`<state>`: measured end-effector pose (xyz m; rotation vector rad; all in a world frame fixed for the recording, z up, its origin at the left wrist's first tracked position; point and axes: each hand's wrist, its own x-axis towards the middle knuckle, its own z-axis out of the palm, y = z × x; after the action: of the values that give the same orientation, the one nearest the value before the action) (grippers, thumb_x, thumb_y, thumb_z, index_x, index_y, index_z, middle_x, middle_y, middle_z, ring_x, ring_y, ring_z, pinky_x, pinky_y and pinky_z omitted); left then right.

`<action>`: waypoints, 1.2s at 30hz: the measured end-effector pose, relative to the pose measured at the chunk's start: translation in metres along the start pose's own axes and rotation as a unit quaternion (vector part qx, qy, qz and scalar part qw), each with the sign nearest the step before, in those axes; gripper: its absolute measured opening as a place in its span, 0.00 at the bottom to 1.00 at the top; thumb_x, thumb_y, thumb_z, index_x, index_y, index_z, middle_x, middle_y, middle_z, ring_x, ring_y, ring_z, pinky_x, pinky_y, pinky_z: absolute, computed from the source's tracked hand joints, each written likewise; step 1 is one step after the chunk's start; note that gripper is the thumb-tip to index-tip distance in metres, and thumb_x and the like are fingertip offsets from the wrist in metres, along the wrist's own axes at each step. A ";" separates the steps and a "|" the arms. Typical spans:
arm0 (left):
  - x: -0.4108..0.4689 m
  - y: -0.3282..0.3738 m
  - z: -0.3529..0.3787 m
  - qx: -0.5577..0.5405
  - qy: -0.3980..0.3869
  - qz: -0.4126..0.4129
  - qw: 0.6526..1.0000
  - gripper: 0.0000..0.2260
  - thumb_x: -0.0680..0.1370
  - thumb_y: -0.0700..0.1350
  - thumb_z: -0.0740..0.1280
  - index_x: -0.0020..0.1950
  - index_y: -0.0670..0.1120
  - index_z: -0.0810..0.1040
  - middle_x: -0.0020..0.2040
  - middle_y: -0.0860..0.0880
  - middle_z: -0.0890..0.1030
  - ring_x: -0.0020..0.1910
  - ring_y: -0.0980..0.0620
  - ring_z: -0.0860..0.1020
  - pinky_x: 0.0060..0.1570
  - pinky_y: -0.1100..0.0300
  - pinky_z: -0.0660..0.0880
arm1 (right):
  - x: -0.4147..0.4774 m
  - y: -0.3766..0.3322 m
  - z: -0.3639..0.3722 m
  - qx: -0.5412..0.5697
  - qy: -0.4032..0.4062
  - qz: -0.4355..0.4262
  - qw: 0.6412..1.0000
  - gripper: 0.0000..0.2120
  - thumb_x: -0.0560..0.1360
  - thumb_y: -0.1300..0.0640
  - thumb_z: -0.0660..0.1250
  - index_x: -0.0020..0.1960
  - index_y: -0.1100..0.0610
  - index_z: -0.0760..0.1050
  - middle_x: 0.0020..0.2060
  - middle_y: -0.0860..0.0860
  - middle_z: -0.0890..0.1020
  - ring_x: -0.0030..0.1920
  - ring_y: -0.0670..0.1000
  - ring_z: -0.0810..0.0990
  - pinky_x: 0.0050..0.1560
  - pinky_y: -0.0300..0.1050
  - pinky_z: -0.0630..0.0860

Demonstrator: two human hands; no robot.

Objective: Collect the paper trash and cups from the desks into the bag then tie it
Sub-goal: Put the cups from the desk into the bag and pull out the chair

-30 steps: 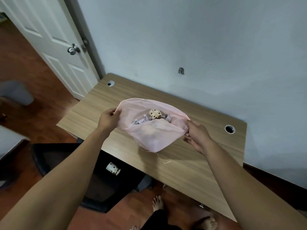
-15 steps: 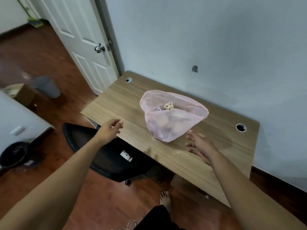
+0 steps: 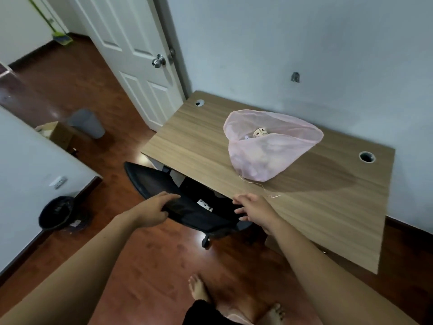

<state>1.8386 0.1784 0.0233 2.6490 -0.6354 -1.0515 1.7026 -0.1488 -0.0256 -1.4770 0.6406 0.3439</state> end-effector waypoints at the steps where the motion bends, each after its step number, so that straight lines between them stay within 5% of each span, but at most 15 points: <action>1: 0.002 -0.007 0.001 0.036 -0.027 -0.007 0.999 0.35 0.78 0.40 0.64 0.83 0.65 0.64 0.81 0.51 0.67 0.84 0.42 0.64 0.82 0.47 0.64 | -0.001 -0.001 0.014 -0.022 -0.006 -0.005 1.000 0.12 0.87 0.49 0.65 0.62 0.52 0.85 0.60 0.49 0.87 0.53 0.50 0.86 0.51 0.47 0.83; 3: 0.009 -0.019 0.003 0.132 -0.045 0.004 0.990 0.37 0.79 0.43 0.65 0.87 0.60 0.59 0.87 0.51 0.62 0.88 0.43 0.52 0.87 0.43 0.47 | 0.000 -0.003 0.042 -0.073 -0.003 -0.022 0.997 0.12 0.85 0.47 0.66 0.61 0.50 0.86 0.57 0.46 0.88 0.57 0.51 0.87 0.57 0.51 0.84; 5: 0.017 -0.023 0.006 0.235 -0.039 0.047 0.970 0.37 0.80 0.47 0.66 0.88 0.60 0.58 0.88 0.53 0.60 0.89 0.47 0.52 0.87 0.42 0.43 | 0.003 -0.004 0.068 -0.131 0.009 -0.042 0.990 0.12 0.85 0.48 0.67 0.61 0.50 0.87 0.55 0.44 0.88 0.59 0.49 0.86 0.64 0.50 0.80; 10: 0.040 -0.034 0.002 0.308 -0.028 0.124 0.943 0.31 0.82 0.56 0.67 0.85 0.59 0.64 0.83 0.52 0.70 0.81 0.47 0.69 0.82 0.46 0.63 | 0.009 0.005 0.139 -0.247 0.025 -0.001 0.969 0.16 0.87 0.45 0.63 0.66 0.49 0.85 0.63 0.47 0.86 0.64 0.51 0.83 0.63 0.46 0.77; 13: 0.048 -0.041 -0.004 0.311 -0.019 0.145 0.939 0.29 0.79 0.59 0.66 0.81 0.60 0.70 0.76 0.51 0.78 0.73 0.46 0.78 0.74 0.47 0.75 | 0.006 0.015 0.171 -0.297 0.058 0.025 0.953 0.20 0.89 0.43 0.57 0.71 0.49 0.82 0.43 0.45 0.83 0.41 0.49 0.80 0.39 0.42 0.72; 15: 0.047 -0.046 -0.007 0.307 -0.014 0.152 0.939 0.28 0.78 0.58 0.66 0.79 0.61 0.72 0.72 0.51 0.81 0.69 0.45 0.81 0.68 0.47 0.79 | 0.002 0.016 0.181 -0.310 0.093 0.036 0.946 0.23 0.90 0.44 0.55 0.70 0.55 0.82 0.35 0.50 0.78 0.33 0.50 0.75 0.33 0.45 0.67; 18: 0.039 -0.054 -0.009 0.303 -0.010 0.146 0.942 0.29 0.75 0.57 0.66 0.78 0.62 0.74 0.70 0.51 0.83 0.66 0.44 0.82 0.62 0.48 0.80 | -0.004 0.017 0.193 -0.308 0.116 0.036 0.944 0.24 0.90 0.45 0.55 0.69 0.60 0.81 0.40 0.61 0.84 0.40 0.60 0.82 0.40 0.51 0.71; 24: 0.024 -0.069 0.001 0.313 -0.028 0.169 0.934 0.30 0.72 0.58 0.65 0.76 0.61 0.76 0.68 0.50 0.84 0.65 0.42 0.83 0.62 0.47 0.81 | -0.020 0.034 0.212 -0.314 0.118 0.044 0.941 0.21 0.90 0.44 0.54 0.73 0.46 0.81 0.26 0.47 0.74 0.27 0.46 0.71 0.32 0.44 0.66; 29: 0.004 -0.086 0.021 0.322 -0.029 0.197 0.925 0.34 0.70 0.60 0.63 0.78 0.61 0.74 0.69 0.54 0.83 0.66 0.44 0.83 0.62 0.46 0.81 | -0.044 0.060 0.226 -0.292 0.119 0.057 0.947 0.20 0.89 0.43 0.56 0.73 0.42 0.81 0.21 0.44 0.74 0.27 0.47 0.74 0.56 0.52 0.82; 30: -0.001 -0.090 0.024 0.318 -0.030 0.203 0.925 0.33 0.71 0.61 0.64 0.78 0.62 0.74 0.70 0.55 0.82 0.67 0.45 0.82 0.62 0.46 0.80 | -0.049 0.064 0.229 -0.287 0.124 0.052 0.948 0.19 0.89 0.43 0.57 0.73 0.42 0.81 0.21 0.44 0.74 0.25 0.46 0.72 0.45 0.45 0.82; 32: -0.011 -0.098 0.031 0.307 -0.031 0.217 0.926 0.33 0.72 0.62 0.66 0.79 0.62 0.73 0.73 0.58 0.80 0.70 0.49 0.80 0.64 0.48 0.79 | -0.059 0.073 0.237 -0.279 0.130 0.038 0.951 0.19 0.89 0.44 0.58 0.72 0.44 0.82 0.19 0.44 0.72 0.21 0.46 0.68 0.25 0.36 0.66; 36: -0.029 -0.108 0.043 0.296 -0.064 0.244 0.921 0.33 0.75 0.61 0.65 0.82 0.62 0.70 0.81 0.58 0.73 0.78 0.52 0.74 0.73 0.50 0.74 | -0.073 0.089 0.249 -0.286 0.119 0.030 0.950 0.18 0.88 0.44 0.59 0.72 0.45 0.82 0.18 0.42 0.71 0.19 0.47 0.66 0.24 0.40 0.57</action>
<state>1.8237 0.2858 -0.0288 2.6301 -1.7773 -0.9912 1.6387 0.1155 -0.0616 -2.0790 0.8214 0.4236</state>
